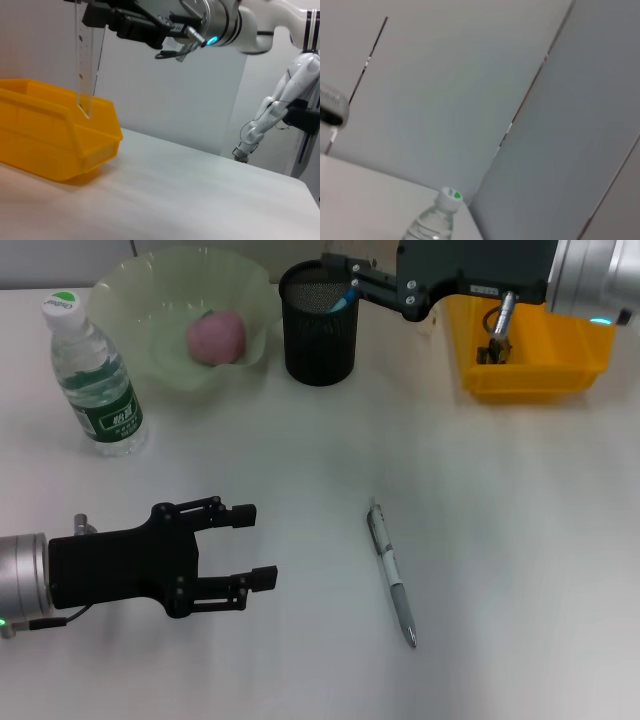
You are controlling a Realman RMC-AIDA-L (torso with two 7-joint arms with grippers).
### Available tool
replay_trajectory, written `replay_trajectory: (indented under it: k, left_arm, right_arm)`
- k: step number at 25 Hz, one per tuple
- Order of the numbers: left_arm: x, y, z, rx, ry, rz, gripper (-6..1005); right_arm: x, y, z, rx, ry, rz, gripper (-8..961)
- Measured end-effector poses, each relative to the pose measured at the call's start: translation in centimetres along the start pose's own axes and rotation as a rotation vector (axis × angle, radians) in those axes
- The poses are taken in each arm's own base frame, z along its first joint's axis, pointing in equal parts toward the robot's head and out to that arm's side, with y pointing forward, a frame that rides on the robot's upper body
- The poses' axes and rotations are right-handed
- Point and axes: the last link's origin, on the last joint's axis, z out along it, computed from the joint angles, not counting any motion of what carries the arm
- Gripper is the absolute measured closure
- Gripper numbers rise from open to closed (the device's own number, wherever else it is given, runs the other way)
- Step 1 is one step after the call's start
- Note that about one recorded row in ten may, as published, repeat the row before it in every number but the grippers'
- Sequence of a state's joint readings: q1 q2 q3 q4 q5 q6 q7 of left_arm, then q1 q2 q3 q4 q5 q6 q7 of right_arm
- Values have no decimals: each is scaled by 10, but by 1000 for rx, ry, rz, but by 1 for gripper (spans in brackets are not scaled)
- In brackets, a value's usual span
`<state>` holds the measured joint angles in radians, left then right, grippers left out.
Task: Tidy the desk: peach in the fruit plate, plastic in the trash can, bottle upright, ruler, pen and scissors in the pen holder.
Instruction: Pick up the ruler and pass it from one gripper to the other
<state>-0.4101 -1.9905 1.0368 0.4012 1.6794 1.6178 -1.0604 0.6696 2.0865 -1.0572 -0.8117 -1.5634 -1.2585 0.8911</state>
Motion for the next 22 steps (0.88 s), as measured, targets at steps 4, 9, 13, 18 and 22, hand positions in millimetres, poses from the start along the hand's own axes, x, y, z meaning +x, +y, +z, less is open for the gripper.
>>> replay_trajectory:
  k: [4, 9, 13, 18, 22]
  left_arm:
    - [3, -1, 2, -7, 3, -13, 200]
    - [7, -4, 3, -5, 8, -33, 200]
    - [9, -5, 5, -6, 12, -50, 200]
    - [12, -7, 6, -5, 16, -67, 200]
    - [13, -7, 7, -8, 21, -74, 200]
  right_arm:
    - [6, 6, 8, 22, -12, -96, 574]
    - [15, 20, 23, 65, -27, -275, 574]
    - [19, 29, 35, 151, -63, -397, 573]
    - [23, 33, 47, 174, -60, -415, 572]
    - [24, 33, 52, 163, -49, -405, 572]
